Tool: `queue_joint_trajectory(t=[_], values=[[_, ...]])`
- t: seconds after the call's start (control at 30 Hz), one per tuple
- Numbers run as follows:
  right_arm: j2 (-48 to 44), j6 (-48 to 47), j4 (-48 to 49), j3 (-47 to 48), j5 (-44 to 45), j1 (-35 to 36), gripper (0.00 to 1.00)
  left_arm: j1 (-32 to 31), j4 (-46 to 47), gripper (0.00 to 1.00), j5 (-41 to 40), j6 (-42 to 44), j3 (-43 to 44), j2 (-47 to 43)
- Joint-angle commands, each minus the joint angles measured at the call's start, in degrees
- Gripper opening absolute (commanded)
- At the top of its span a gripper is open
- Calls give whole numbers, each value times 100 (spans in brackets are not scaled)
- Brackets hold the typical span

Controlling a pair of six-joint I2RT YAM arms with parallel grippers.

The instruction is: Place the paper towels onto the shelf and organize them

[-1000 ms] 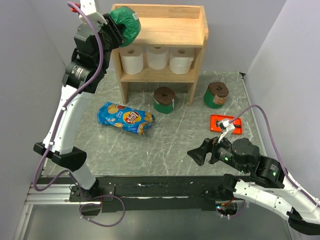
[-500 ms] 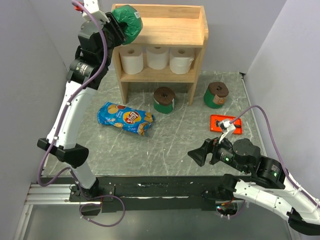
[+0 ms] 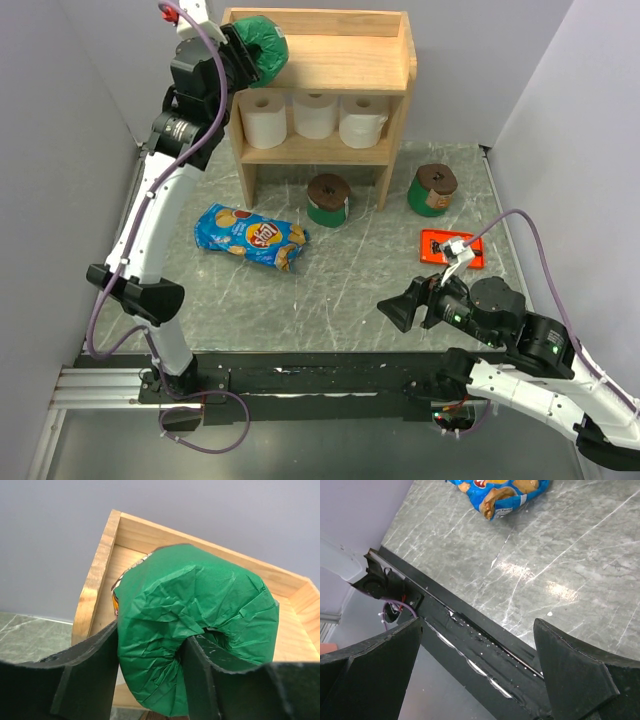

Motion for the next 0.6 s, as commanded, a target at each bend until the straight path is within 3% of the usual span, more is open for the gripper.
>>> queue_joint_trajectory(t=[0.0, 0.4, 0.57], values=[[-34, -78, -21, 320, 119, -33, 100, 124, 637, 55, 195, -120, 401, 70], [-78, -78, -91, 425, 199, -24, 100, 397, 1234, 70, 757, -103, 586, 325], [-34, -60, -65, 382, 207, -24, 99, 397, 1437, 71, 942, -59, 428, 159]])
